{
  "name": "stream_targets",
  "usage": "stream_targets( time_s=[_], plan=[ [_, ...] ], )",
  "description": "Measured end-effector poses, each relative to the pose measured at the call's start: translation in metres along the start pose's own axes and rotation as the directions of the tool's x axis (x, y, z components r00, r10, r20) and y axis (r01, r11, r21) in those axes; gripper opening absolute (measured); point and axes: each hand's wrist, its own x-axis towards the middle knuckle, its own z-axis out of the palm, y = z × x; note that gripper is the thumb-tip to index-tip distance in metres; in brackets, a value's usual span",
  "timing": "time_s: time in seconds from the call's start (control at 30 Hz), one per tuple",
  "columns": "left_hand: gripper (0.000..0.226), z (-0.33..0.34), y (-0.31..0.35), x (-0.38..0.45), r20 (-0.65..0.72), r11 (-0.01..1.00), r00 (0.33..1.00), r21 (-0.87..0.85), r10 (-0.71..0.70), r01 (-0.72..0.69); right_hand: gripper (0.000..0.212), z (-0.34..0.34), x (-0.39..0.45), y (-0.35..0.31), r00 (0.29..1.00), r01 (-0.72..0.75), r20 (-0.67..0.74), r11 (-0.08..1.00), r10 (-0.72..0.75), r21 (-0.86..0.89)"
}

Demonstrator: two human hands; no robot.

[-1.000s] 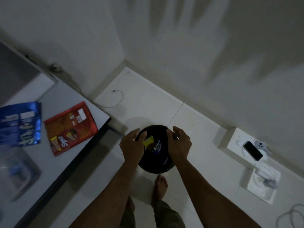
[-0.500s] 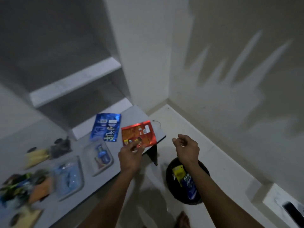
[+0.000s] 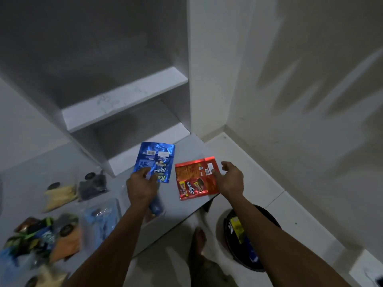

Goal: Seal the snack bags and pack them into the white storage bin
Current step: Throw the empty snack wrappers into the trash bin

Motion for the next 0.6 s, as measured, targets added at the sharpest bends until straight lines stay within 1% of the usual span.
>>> stream_targets(
  time_s=[0.1,0.17,0.23,0.3,0.37,0.4,0.5,0.6],
  plan=[
    [0.034,0.012,-0.001,0.036,-0.004,0.999,1.0,0.031,-0.009,0.009,0.054,0.018,0.033,-0.002,1.0,-0.002,0.024,0.996,0.004,-0.086],
    [0.029,0.02,-0.002,0.062,0.006,0.997,1.0,0.074,0.0,0.0,0.052,0.029,0.053,-0.002,0.998,0.033,0.055,0.987,-0.025,-0.156],
    [0.033,0.029,-0.006,0.089,0.034,0.989,0.999,0.148,0.007,-0.012,0.047,0.038,0.069,0.0,0.993,0.073,0.104,0.973,-0.051,-0.22],
    [0.035,0.041,-0.012,0.117,0.05,0.972,0.998,0.232,0.035,-0.046,0.048,0.049,0.088,0.006,0.982,0.134,0.169,0.951,-0.089,-0.279],
    [0.04,0.053,-0.013,0.14,0.07,0.936,0.994,0.337,0.083,-0.101,0.056,0.059,0.106,0.013,0.96,0.212,0.25,0.913,-0.128,-0.347],
    [0.043,0.059,-0.011,0.151,0.085,0.925,0.992,0.361,0.093,-0.117,0.058,0.063,0.113,0.015,0.947,0.254,0.284,0.891,-0.149,-0.378],
    [0.054,0.074,-0.013,0.183,0.181,0.901,0.977,0.396,0.111,-0.176,0.058,0.068,0.126,0.021,0.921,0.323,0.348,0.844,-0.177,-0.427],
    [0.061,0.088,-0.017,0.203,0.283,0.839,0.947,0.47,0.149,-0.273,0.057,0.071,0.132,0.031,0.914,0.349,0.357,0.825,-0.194,-0.444]
  ],
)
